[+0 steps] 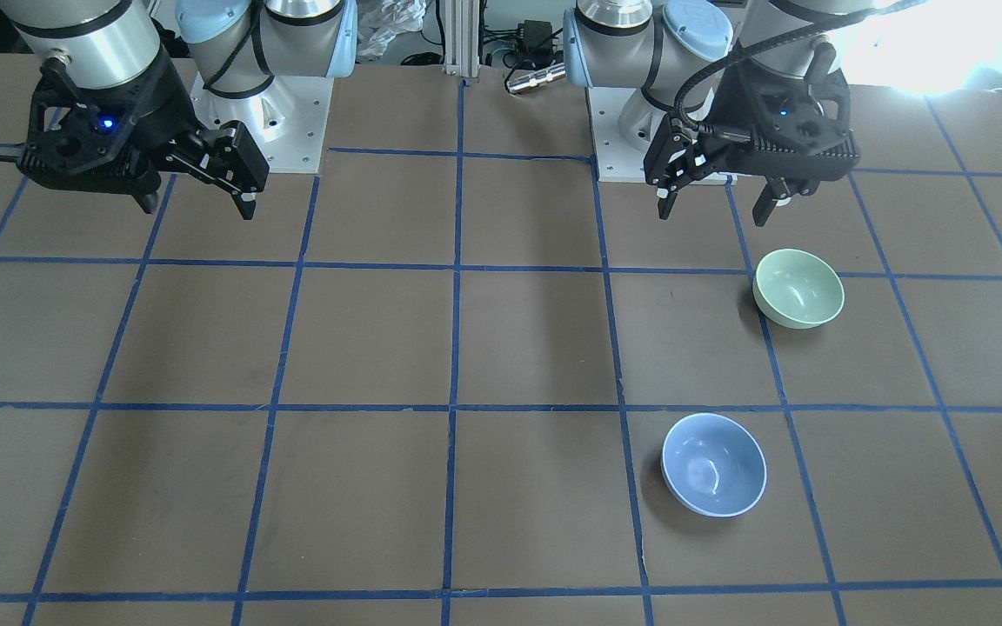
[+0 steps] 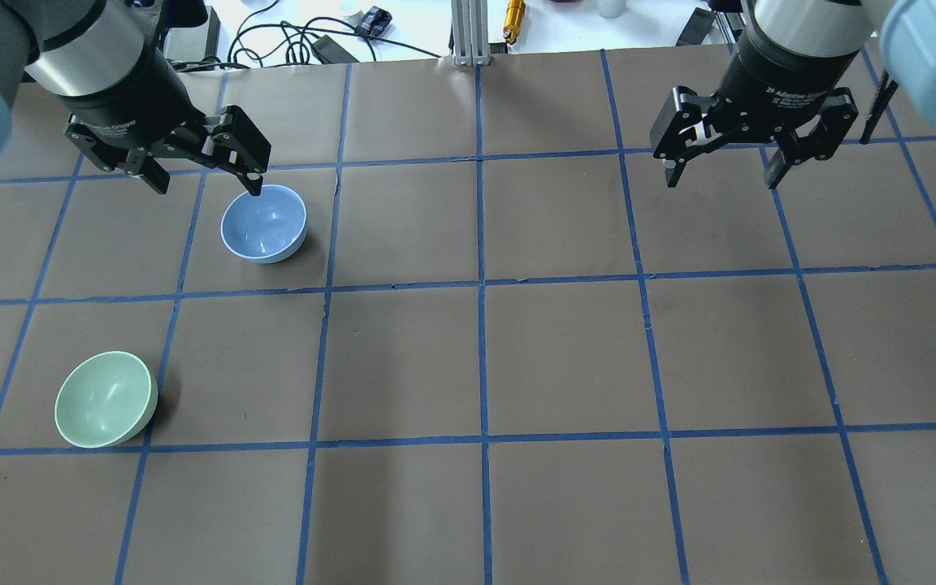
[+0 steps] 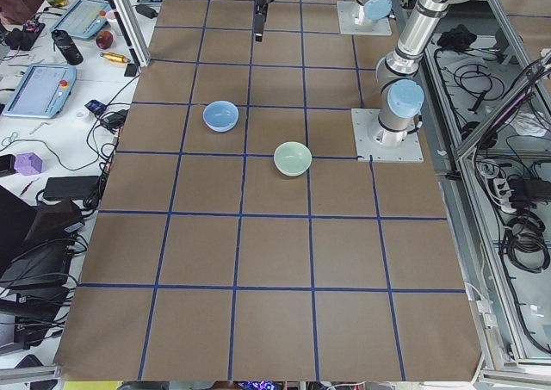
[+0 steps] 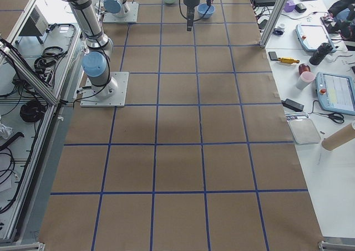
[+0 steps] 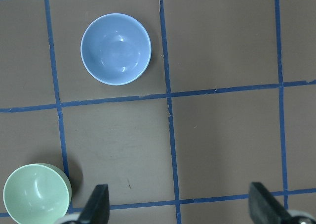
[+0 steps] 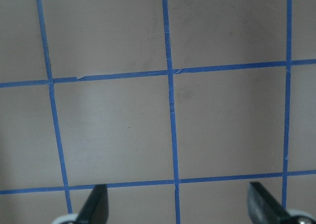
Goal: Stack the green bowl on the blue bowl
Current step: 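Move the left gripper away from the blue bowl toward the green bowl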
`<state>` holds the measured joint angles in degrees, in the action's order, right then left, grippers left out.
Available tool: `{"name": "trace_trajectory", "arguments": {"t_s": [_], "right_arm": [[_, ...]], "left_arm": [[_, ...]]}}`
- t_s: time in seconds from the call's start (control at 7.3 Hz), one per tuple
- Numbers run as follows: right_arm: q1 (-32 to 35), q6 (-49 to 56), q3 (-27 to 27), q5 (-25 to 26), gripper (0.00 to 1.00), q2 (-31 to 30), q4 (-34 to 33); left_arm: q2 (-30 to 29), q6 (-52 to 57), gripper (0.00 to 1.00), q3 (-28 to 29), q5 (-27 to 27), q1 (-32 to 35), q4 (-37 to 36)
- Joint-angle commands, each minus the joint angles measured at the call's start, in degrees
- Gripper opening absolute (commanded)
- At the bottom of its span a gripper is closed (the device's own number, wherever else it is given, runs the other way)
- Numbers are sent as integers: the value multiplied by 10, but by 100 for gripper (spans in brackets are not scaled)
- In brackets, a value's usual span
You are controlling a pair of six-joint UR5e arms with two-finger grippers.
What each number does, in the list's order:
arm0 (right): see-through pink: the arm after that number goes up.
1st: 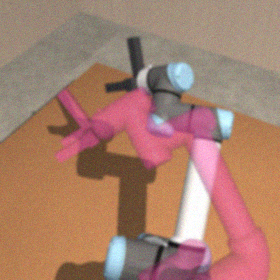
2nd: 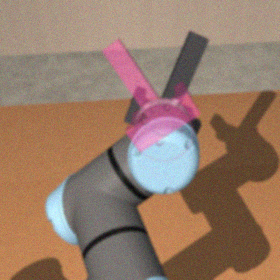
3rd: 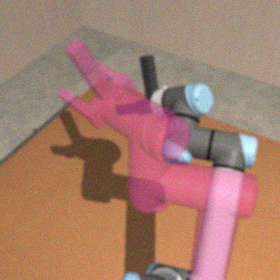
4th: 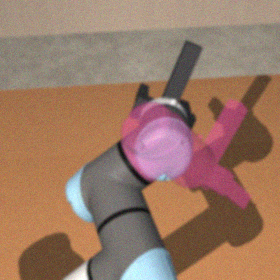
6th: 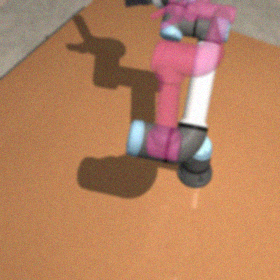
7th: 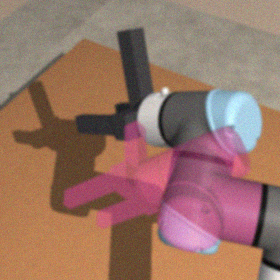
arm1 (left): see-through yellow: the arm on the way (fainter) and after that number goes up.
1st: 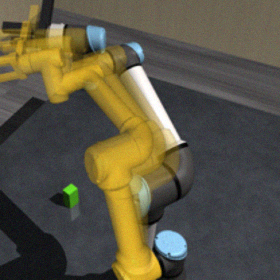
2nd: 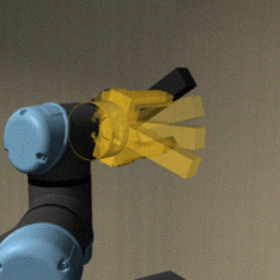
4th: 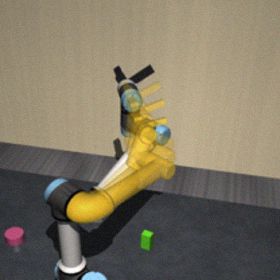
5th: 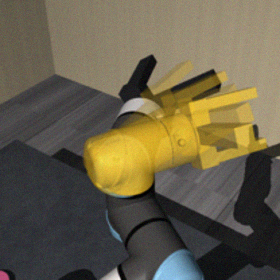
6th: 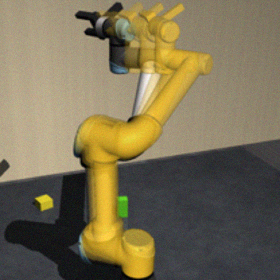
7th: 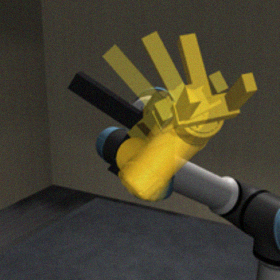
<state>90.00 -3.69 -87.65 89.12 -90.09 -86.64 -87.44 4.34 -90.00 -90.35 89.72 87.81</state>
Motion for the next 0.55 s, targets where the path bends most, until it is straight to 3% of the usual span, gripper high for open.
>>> {"name": "trace_trajectory", "arguments": {"t_s": [0.0, 0.41], "right_arm": [[0, 0, 0, 0, 100, 0, 1], [0, 0, 0, 0, 100, 0, 1]], "left_arm": [[0, 0, 100, 0, -1, 0, 1], [1, 18, 100, -15, 1, -22, 1]]}}
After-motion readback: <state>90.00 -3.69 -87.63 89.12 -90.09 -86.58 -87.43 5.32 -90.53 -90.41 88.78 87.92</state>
